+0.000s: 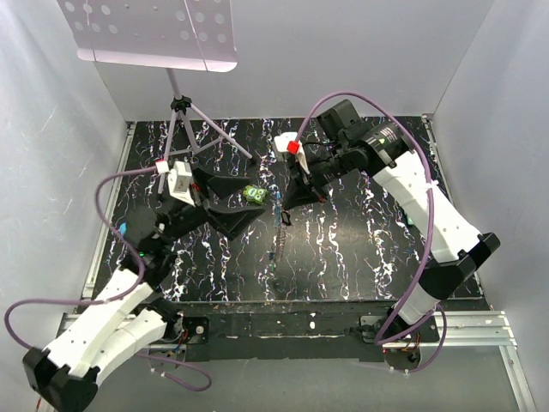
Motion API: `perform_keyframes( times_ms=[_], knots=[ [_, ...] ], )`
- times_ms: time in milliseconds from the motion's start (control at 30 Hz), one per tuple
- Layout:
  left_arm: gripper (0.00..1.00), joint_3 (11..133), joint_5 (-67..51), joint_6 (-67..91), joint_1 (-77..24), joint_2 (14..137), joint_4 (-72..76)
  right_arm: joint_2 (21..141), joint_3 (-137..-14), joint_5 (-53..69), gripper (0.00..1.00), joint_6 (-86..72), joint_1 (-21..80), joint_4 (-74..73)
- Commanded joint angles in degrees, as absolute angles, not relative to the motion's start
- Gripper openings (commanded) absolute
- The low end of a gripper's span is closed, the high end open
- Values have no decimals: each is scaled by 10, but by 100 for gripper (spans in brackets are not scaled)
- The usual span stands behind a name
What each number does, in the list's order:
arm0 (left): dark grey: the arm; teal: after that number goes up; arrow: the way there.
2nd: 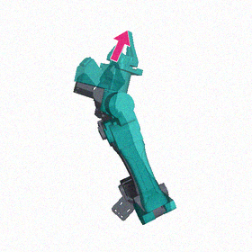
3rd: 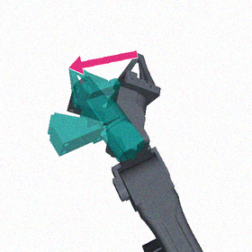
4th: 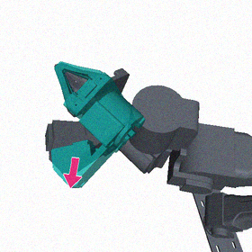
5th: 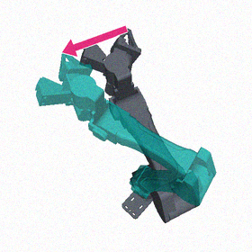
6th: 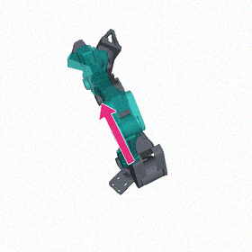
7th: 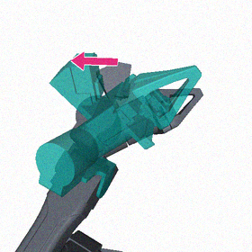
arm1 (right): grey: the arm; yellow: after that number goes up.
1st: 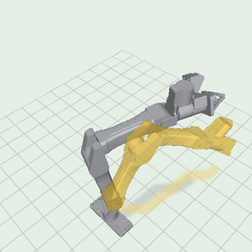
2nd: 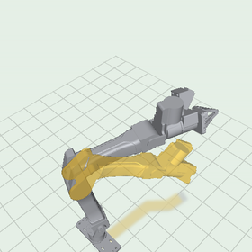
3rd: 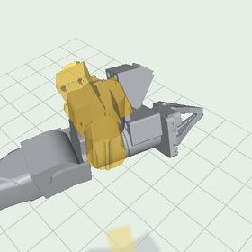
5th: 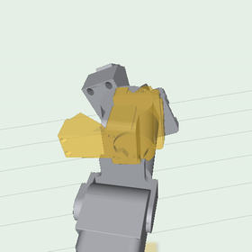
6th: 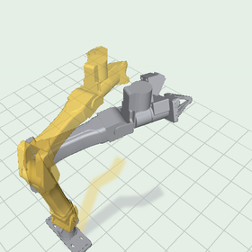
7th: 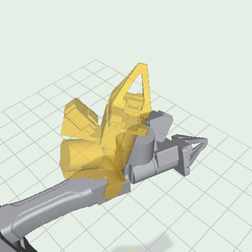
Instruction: Put the keys on the keyring
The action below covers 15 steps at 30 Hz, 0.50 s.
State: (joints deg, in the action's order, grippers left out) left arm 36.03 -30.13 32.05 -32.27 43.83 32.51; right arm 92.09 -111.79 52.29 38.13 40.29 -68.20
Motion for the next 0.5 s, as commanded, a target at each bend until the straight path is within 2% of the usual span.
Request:
perform_keyframes(
  times_ms=[0,100,200,300,467],
  knots=[
    [98,493,-355,163,-314,409,-94,918,-1169,414,1,517,414,-852],
    [98,550,-388,99,-313,452,-185,932,-1201,359,1,556,425,-911],
    [96,579,-409,39,-313,486,-211,932,-1204,323,1,558,432,-913],
    [87,561,-439,-21,-313,496,-161,933,-1203,322,1,555,432,-914],
    [78,490,-451,-65,-314,495,14,932,-1189,319,1,555,435,-913]
  ],
)
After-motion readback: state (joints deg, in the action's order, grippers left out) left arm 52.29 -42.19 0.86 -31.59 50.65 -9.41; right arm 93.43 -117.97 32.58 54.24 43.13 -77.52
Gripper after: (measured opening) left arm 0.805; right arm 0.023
